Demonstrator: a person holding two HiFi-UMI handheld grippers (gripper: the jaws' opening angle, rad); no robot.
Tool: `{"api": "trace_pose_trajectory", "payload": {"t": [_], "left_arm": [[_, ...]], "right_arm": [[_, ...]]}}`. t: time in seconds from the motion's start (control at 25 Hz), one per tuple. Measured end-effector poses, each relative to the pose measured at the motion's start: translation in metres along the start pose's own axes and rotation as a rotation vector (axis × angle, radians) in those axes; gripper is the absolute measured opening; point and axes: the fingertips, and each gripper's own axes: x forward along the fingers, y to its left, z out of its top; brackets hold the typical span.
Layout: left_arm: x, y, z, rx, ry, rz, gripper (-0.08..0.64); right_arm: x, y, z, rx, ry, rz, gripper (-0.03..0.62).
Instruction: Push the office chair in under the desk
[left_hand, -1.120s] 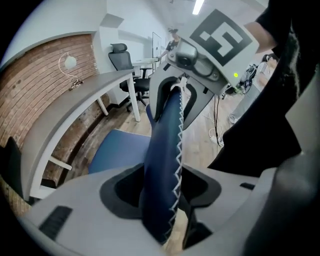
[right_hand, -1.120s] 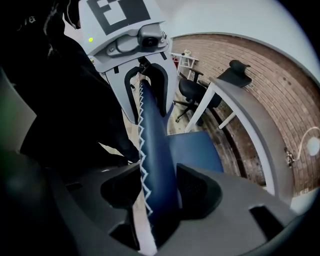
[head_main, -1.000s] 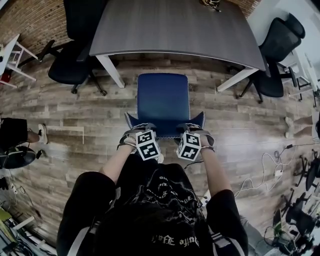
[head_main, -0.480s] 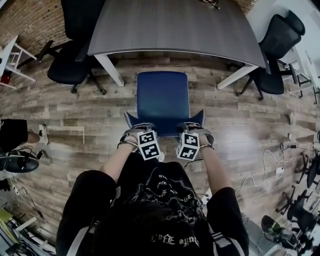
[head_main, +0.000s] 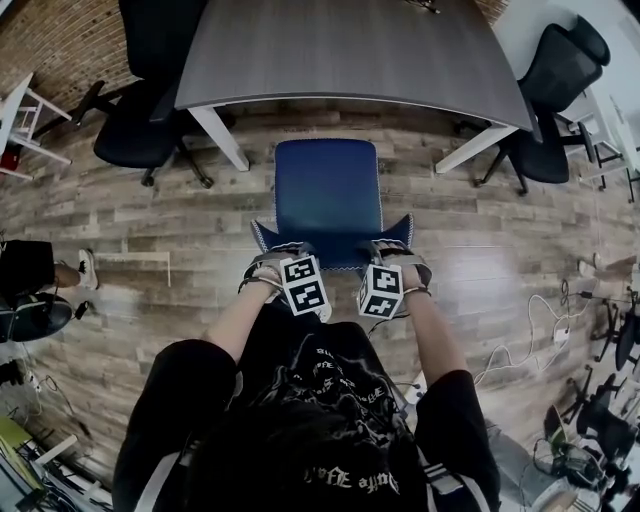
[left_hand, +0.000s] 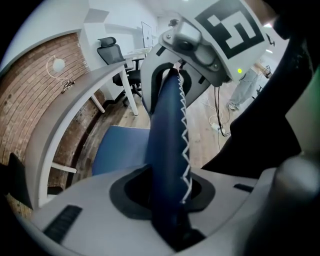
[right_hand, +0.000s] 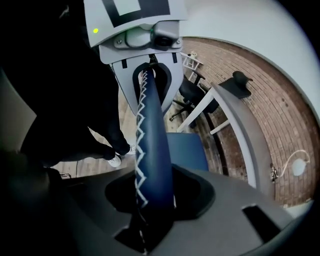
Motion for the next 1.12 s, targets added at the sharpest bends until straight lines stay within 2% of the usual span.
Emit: {"api": "trace_pose_trajectory", "payload": {"t": [0.24, 1.12], "left_arm": [[0.001, 0.004, -0.003, -0.002, -0.003, -0.004, 0.103], [0.0, 0.044, -0.009, -0.013, -0.01, 0.026, 0.103]], "right_arm": [[0.004, 0.0, 0.004, 0.026, 0.018, 0.078, 0.103], [0.014, -0.036, 0.013, 0.052, 0.012, 0.037, 0.103]]}}
